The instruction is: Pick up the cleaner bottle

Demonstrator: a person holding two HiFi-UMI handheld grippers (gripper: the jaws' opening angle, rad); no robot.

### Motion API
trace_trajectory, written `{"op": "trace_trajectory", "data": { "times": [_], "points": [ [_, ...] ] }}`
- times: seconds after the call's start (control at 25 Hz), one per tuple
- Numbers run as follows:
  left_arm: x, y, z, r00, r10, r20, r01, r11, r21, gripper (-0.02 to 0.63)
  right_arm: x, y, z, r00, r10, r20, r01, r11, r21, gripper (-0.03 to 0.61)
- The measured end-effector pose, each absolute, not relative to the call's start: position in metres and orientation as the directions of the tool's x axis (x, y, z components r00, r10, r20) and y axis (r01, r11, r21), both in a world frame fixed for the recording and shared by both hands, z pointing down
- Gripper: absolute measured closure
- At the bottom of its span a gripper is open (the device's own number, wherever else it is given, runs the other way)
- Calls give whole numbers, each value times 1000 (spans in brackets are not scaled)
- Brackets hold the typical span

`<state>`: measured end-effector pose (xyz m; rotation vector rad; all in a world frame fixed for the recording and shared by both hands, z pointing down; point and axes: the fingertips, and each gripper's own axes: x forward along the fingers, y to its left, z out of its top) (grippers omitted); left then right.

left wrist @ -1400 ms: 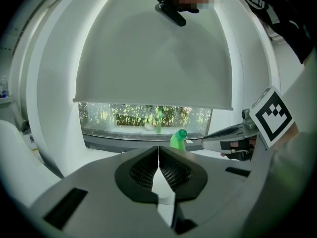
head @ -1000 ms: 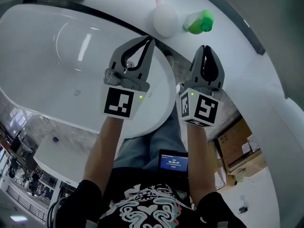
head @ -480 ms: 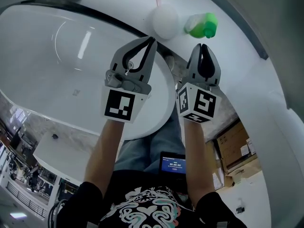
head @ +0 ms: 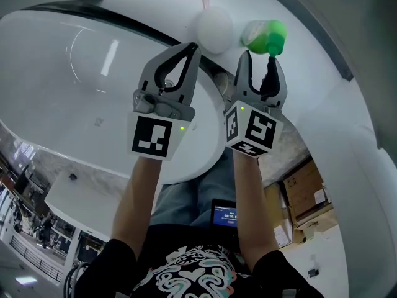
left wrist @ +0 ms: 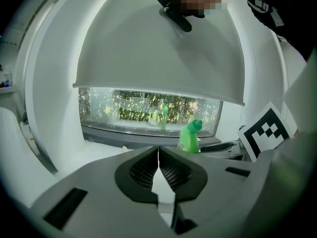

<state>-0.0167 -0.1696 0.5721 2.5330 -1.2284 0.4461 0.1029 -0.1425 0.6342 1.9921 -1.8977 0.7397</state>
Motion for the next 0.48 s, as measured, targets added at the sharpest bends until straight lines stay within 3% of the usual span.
{"op": "trace_trajectory", "data": {
  "times": [0.48],
  "points": [
    [-26,-170,579,571,-714,406,-810,-571,135,595,105,-172,651,118,-813,571,-975,-204,-89,336]
  ]
}}
